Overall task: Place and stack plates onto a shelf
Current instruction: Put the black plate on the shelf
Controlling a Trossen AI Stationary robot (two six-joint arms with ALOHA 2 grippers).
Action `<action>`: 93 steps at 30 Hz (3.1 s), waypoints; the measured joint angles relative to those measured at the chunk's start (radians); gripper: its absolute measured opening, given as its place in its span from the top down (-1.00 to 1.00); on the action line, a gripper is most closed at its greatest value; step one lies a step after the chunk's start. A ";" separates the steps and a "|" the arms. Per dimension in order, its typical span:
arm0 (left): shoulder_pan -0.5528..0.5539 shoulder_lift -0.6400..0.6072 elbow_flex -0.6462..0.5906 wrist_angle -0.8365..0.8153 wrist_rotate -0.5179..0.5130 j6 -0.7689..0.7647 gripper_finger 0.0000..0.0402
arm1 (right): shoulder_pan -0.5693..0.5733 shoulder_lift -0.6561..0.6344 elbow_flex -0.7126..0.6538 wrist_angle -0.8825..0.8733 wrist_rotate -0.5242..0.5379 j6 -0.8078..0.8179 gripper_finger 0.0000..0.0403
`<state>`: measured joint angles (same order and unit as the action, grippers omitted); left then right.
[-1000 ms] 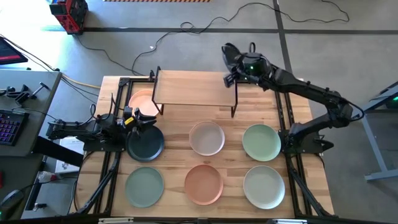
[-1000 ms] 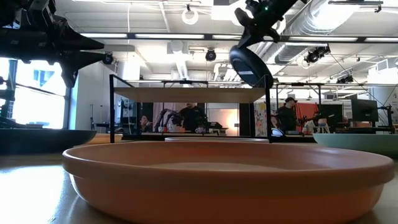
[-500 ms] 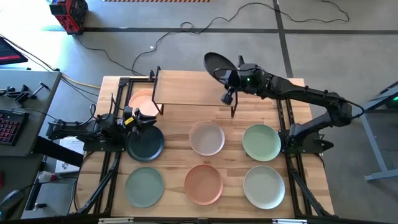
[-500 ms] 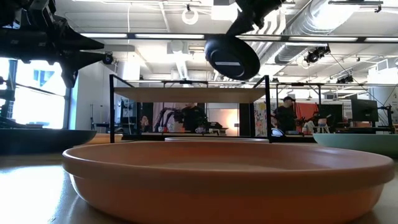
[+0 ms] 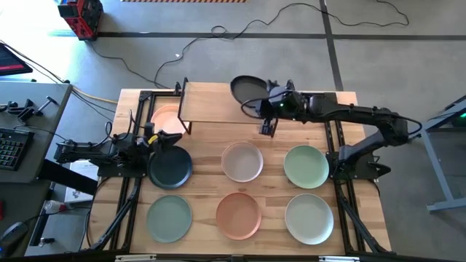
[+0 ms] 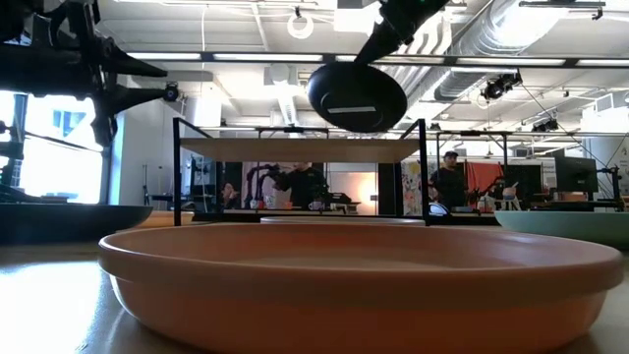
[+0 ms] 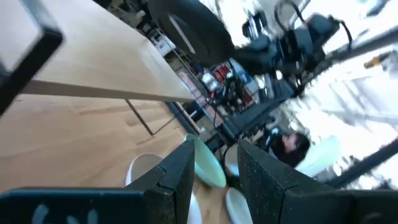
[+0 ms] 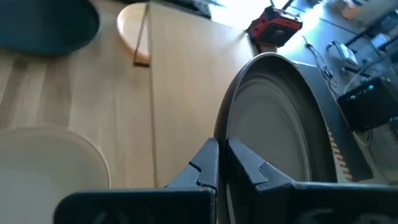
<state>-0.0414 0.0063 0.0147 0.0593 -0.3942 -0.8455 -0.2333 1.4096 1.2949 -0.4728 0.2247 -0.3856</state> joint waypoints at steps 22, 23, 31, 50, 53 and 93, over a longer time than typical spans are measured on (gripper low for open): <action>0.000 0.000 0.000 0.006 -0.114 -0.060 0.46 | 0.003 0.104 0.000 -0.081 0.002 -0.115 1.00; 0.000 0.000 0.000 0.006 -0.114 -0.060 0.46 | -0.002 0.104 0.000 -0.087 -0.014 -0.113 1.00; 0.000 0.000 0.000 0.005 -0.114 -0.061 0.46 | -0.040 0.107 0.000 -0.116 -0.140 -0.030 1.00; 0.000 0.000 0.000 0.013 -0.114 -0.042 0.46 | -0.051 0.159 0.000 -0.159 -0.166 0.012 1.00; 0.000 0.000 0.000 0.012 -0.115 -0.042 0.46 | -0.050 0.155 0.000 -0.158 -0.167 0.012 1.00; 0.000 0.000 0.000 0.012 -0.114 -0.043 0.46 | -0.046 0.155 0.000 -0.184 -0.125 0.011 0.87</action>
<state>-0.0410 0.0063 0.0147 0.0711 -0.5083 -0.8883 -0.2790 1.5642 1.2945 -0.6565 0.0998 -0.3744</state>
